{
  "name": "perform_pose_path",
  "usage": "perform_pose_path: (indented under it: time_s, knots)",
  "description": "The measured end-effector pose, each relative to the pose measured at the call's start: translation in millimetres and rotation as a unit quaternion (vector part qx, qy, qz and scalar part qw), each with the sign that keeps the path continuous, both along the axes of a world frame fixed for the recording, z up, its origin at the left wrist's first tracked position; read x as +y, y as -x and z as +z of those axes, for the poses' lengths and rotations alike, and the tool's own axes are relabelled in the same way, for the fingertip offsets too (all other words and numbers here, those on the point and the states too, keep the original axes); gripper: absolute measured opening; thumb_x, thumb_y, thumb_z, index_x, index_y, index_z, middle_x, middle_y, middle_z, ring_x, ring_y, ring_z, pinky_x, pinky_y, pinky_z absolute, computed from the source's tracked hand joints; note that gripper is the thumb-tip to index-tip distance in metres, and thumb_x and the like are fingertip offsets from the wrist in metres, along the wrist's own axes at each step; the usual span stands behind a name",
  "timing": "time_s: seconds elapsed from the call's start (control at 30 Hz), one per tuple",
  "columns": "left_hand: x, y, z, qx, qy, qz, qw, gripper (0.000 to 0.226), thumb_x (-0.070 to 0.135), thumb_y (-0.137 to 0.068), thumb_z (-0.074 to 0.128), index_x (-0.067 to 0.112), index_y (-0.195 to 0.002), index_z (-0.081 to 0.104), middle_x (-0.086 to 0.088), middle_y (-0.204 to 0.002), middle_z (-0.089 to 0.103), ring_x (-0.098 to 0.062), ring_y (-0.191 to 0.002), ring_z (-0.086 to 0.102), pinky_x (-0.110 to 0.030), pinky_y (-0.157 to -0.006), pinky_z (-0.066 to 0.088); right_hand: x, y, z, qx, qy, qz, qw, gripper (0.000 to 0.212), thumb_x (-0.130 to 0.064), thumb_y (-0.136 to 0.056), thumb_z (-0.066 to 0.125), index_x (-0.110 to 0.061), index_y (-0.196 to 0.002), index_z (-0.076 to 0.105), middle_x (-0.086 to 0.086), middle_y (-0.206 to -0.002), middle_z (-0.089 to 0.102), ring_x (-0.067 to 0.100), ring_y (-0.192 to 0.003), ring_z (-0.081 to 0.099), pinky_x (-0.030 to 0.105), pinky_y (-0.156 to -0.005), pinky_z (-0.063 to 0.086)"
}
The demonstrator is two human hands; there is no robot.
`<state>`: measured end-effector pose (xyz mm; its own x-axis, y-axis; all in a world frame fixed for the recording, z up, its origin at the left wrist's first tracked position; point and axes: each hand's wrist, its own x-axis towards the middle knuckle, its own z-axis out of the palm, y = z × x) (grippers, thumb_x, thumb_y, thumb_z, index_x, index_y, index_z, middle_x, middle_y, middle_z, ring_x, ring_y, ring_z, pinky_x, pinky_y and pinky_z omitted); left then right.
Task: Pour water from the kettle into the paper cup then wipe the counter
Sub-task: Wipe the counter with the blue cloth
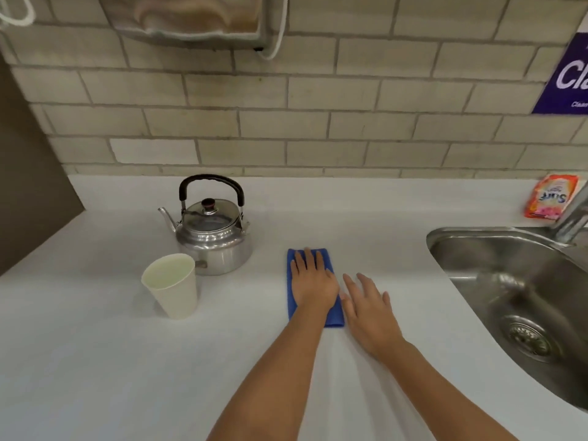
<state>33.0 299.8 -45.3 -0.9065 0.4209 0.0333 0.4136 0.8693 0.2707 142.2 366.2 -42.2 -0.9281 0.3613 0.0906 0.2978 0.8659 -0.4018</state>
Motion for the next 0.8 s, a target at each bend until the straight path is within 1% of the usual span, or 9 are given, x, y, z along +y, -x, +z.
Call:
perform_pose_path:
  time_s: [0.07, 0.17, 0.27, 0.33, 0.47, 0.53, 0.6, 0.7, 0.8]
  knots:
    - [-15, -7, -5, 0.022, -0.017, -0.013, 1.0, 0.052, 0.027, -0.098, 0.023, 0.008, -0.145, 0.014, -0.015, -0.157, 0.011, -0.031, -0.145, 0.007, -0.042, -0.119, 0.005, 2, 5, -1, 0.004, 0.012, -0.001, 1.0, 0.046, -0.034, -0.1, 0.025, -0.023, -0.145, 0.021, 0.005, -0.152, 0.022, 0.019, -0.141, 0.019, 0.046, -0.116, 0.014]
    - [-56, -30, -24, 0.057, -0.058, 0.016, 0.997, 0.052, 0.028, -0.096, 0.024, 0.013, -0.145, 0.016, -0.012, -0.157, 0.014, -0.029, -0.144, 0.009, -0.041, -0.118, 0.005, 1, 13, 1, 0.016, 0.029, -0.018, 0.999, 0.046, -0.032, -0.1, 0.026, -0.022, -0.145, 0.021, 0.006, -0.151, 0.025, 0.019, -0.14, 0.022, 0.046, -0.116, 0.014]
    - [-76, -23, -28, 0.059, -0.043, 0.032, 0.997, 0.053, 0.029, -0.096, 0.023, 0.016, -0.146, 0.015, -0.01, -0.157, 0.013, -0.028, -0.145, 0.008, -0.039, -0.118, 0.003, 3, 21, 3, 0.016, 0.024, -0.024, 0.999, 0.047, -0.032, -0.1, 0.025, -0.021, -0.145, 0.019, 0.006, -0.15, 0.026, 0.02, -0.14, 0.022, 0.045, -0.115, 0.014]
    - [-67, 7, -20, 0.053, -0.023, 0.014, 0.998, 0.052, 0.028, -0.096, 0.023, 0.015, -0.146, 0.015, -0.011, -0.157, 0.012, -0.029, -0.144, 0.008, -0.04, -0.118, 0.004, 6, 23, 3, 0.014, 0.028, -0.023, 0.999, 0.047, -0.031, -0.1, 0.025, -0.021, -0.145, 0.019, 0.006, -0.15, 0.026, 0.019, -0.14, 0.021, 0.045, -0.116, 0.013]
    - [-24, 64, -8, -0.006, 0.004, 0.001, 1.0, 0.053, 0.03, -0.099, 0.018, 0.015, -0.147, 0.004, -0.009, -0.159, 0.0, -0.029, -0.145, -0.002, -0.039, -0.119, -0.002, 11, 23, -2, 0.03, 0.065, -0.009, 0.997, 0.046, -0.032, -0.1, 0.023, -0.023, -0.145, 0.018, 0.003, -0.149, 0.026, 0.016, -0.14, 0.02, 0.043, -0.117, 0.011]
    - [-5, 70, -5, -0.007, 0.019, -0.006, 1.0, 0.052, 0.031, -0.099, 0.016, 0.015, -0.147, 0.002, -0.007, -0.159, -0.002, -0.029, -0.145, -0.004, -0.04, -0.12, -0.002, 14, 24, -3, 0.037, 0.093, -0.01, 0.995, 0.046, -0.032, -0.1, 0.023, -0.024, -0.145, 0.017, 0.002, -0.149, 0.026, 0.015, -0.14, 0.02, 0.043, -0.117, 0.01]
    - [0, 57, -5, -0.009, 0.011, -0.023, 1.0, 0.052, 0.03, -0.099, 0.016, 0.015, -0.147, 0.003, -0.007, -0.159, -0.001, -0.028, -0.146, -0.004, -0.04, -0.12, -0.001, 16, 24, -3, 0.033, 0.084, -0.007, 0.996, 0.047, -0.033, -0.1, 0.023, -0.025, -0.145, 0.017, 0.001, -0.148, 0.028, 0.015, -0.139, 0.022, 0.043, -0.117, 0.011]
    - [-24, 12, -10, 0.01, -0.049, -0.016, 0.999, 0.051, 0.028, -0.098, 0.022, 0.013, -0.146, 0.017, -0.011, -0.157, 0.013, -0.029, -0.145, 0.009, -0.042, -0.119, 0.007, 13, 27, -1, 0.018, 0.042, -0.009, 0.999, 0.047, -0.035, -0.099, 0.024, -0.024, -0.145, 0.02, 0.0, -0.147, 0.031, 0.016, -0.138, 0.024, 0.044, -0.114, 0.016]
    - [-63, -46, -18, 0.071, -0.075, 0.008, 0.995, 0.049, 0.029, -0.09, 0.032, 0.015, -0.136, 0.044, -0.012, -0.145, 0.044, -0.03, -0.134, 0.039, -0.044, -0.111, 0.03, 4, 28, -3, -0.027, -0.041, -0.012, 0.999, 0.047, -0.039, -0.098, 0.022, -0.026, -0.143, 0.021, 0.0, -0.149, 0.026, 0.02, -0.139, 0.018, 0.046, -0.113, 0.017]
